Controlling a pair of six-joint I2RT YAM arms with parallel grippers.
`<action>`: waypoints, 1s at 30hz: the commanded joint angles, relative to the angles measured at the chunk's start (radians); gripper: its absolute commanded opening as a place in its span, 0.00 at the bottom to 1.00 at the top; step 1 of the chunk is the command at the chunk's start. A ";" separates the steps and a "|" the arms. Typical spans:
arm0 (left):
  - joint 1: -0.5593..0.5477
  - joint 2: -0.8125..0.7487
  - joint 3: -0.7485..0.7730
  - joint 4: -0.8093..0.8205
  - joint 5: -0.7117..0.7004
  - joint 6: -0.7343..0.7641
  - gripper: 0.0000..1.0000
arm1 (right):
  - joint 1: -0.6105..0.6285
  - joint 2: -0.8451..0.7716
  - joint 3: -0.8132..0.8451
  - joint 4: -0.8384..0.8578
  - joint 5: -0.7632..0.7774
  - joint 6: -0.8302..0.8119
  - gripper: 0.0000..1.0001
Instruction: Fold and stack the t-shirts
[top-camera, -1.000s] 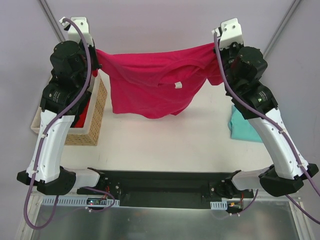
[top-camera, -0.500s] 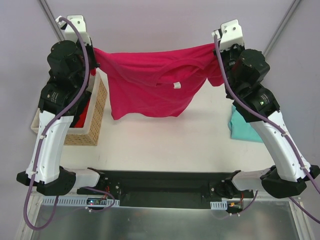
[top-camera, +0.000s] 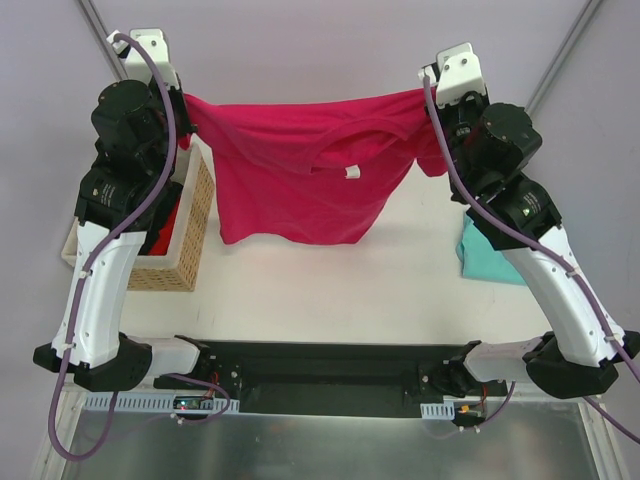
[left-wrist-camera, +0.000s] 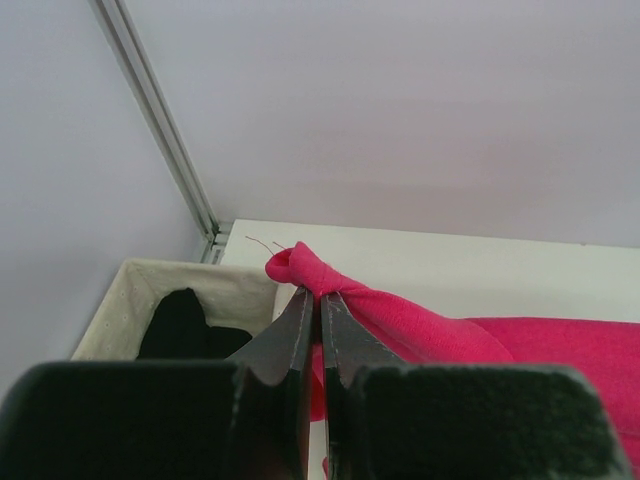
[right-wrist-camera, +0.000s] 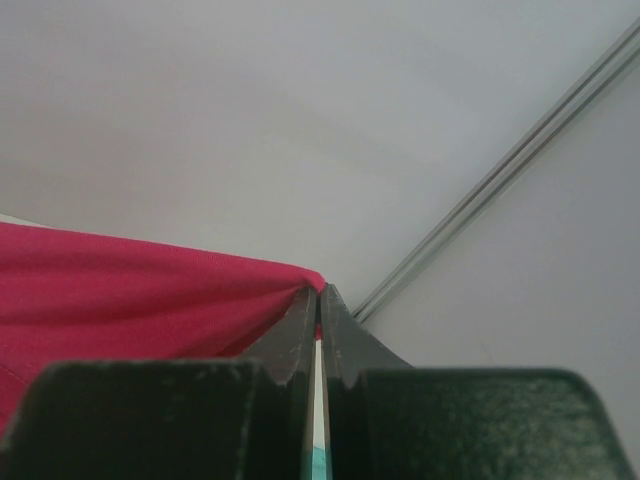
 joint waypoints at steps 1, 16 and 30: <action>0.016 -0.033 0.037 0.070 -0.035 0.024 0.00 | 0.014 -0.042 0.019 0.092 0.054 -0.055 0.01; 0.016 -0.076 0.033 0.076 -0.043 0.032 0.00 | 0.094 -0.057 -0.006 0.220 0.119 -0.206 0.01; 0.016 -0.174 -0.112 0.067 -0.052 0.001 0.00 | 0.127 -0.114 -0.105 0.239 0.183 -0.174 0.01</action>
